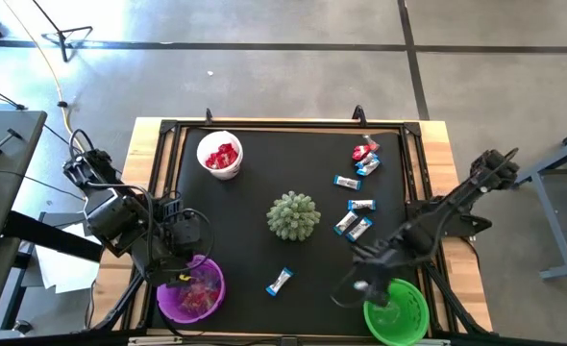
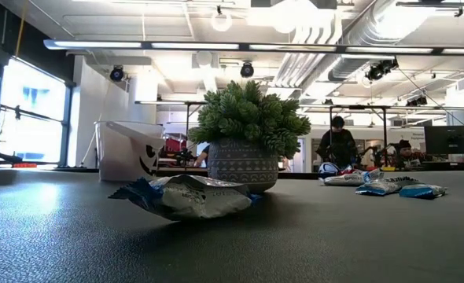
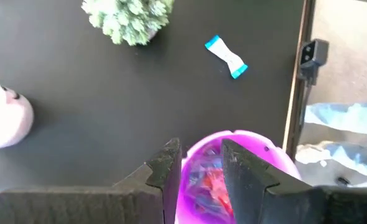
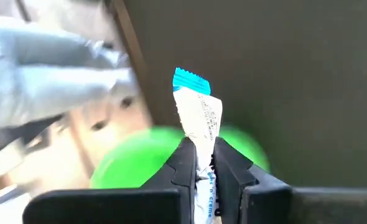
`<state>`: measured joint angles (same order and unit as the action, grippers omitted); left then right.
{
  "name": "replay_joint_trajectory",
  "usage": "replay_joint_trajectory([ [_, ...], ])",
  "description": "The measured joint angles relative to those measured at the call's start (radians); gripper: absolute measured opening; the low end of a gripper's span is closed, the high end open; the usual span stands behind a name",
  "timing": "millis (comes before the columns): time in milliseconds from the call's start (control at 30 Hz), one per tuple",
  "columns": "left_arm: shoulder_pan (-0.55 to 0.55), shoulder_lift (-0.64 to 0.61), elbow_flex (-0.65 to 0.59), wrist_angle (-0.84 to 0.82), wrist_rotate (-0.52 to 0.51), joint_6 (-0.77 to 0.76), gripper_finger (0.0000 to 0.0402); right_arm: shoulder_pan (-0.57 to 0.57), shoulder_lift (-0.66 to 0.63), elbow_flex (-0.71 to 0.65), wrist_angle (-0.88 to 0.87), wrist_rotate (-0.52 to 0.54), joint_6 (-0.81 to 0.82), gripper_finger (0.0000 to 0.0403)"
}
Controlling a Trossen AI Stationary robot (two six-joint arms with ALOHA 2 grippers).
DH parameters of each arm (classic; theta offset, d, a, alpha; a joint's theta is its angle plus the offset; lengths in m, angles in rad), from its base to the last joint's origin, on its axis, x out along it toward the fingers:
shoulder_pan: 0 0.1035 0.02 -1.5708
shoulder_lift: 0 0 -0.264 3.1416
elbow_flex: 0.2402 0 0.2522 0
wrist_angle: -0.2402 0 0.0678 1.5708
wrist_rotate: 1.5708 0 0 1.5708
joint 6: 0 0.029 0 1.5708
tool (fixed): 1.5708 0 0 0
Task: Organize candy in baskets
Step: Put the white chocolate bar into the green bucket
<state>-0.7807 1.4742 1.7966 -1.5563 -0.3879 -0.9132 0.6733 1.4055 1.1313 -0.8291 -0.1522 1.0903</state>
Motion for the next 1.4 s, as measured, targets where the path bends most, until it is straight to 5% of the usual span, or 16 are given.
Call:
replay_joint_trajectory([
  [467, 0.015, 0.000, 0.000, 0.008, -0.093, 0.028, 0.0101, 0.228, -0.012, 0.001, 0.018, -0.015, 0.293, 0.0025],
  [800, 0.016, 0.000, 0.000, 0.034, -0.094, 0.030, 0.0101, 0.258, -0.013, 0.001, 0.092, 0.253, 0.256, 0.0025],
  [1100, 0.014, 0.001, 0.000, 0.039, -0.090, 0.028, 0.0101, 0.291, -0.060, 0.001, 0.172, 0.274, 0.336, 0.0025],
  [1233, 0.014, 0.001, 0.000, 0.039, -0.089, 0.028, 0.0101, 0.317, -0.103, 0.001, 0.120, 0.264, 0.440, 0.0025],
  [1400, 0.014, 0.001, 0.000, 0.036, -0.089, 0.028, 0.0101, 0.356, -0.111, 0.001, -0.009, 0.091, 0.548, 0.0025],
])
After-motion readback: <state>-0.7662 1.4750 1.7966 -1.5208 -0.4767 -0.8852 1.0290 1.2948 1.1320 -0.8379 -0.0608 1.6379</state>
